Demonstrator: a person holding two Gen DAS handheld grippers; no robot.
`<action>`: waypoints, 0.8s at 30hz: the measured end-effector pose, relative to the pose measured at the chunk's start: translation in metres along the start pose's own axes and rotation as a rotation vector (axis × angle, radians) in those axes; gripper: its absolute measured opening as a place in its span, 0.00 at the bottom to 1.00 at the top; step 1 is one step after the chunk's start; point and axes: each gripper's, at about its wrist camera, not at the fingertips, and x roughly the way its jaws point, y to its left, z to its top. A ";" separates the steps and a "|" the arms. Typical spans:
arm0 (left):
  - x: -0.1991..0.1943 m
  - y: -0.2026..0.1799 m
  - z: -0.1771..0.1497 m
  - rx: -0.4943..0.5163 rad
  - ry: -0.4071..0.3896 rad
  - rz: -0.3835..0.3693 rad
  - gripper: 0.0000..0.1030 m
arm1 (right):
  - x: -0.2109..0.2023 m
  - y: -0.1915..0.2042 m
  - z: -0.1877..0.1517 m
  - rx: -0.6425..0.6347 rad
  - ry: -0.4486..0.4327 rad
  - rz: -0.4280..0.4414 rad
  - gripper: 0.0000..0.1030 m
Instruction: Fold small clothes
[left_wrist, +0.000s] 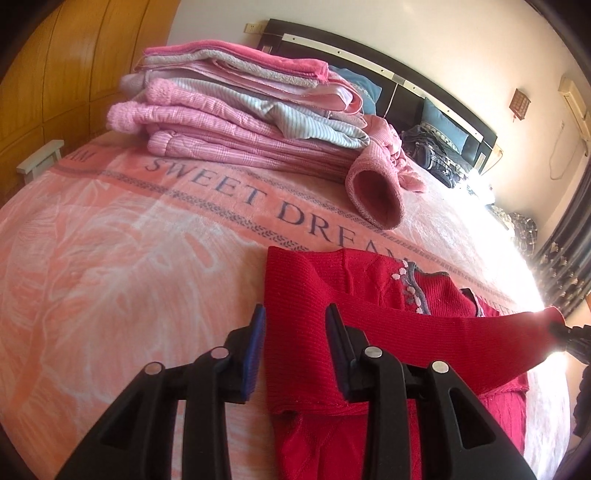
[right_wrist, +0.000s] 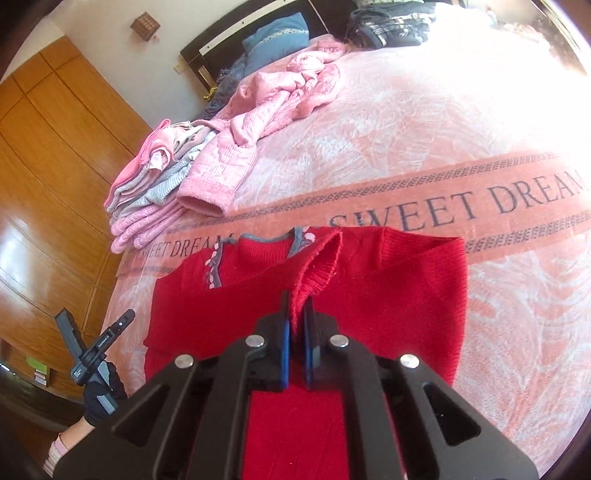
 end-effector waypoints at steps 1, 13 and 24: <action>0.002 -0.005 -0.001 0.014 0.001 0.000 0.32 | -0.001 -0.004 0.000 0.005 -0.007 -0.009 0.04; 0.048 -0.037 -0.033 0.150 0.115 0.092 0.33 | 0.054 -0.062 -0.034 0.077 0.132 -0.154 0.05; 0.014 -0.045 -0.013 0.060 0.070 -0.024 0.35 | -0.004 -0.041 -0.024 0.049 0.020 -0.053 0.17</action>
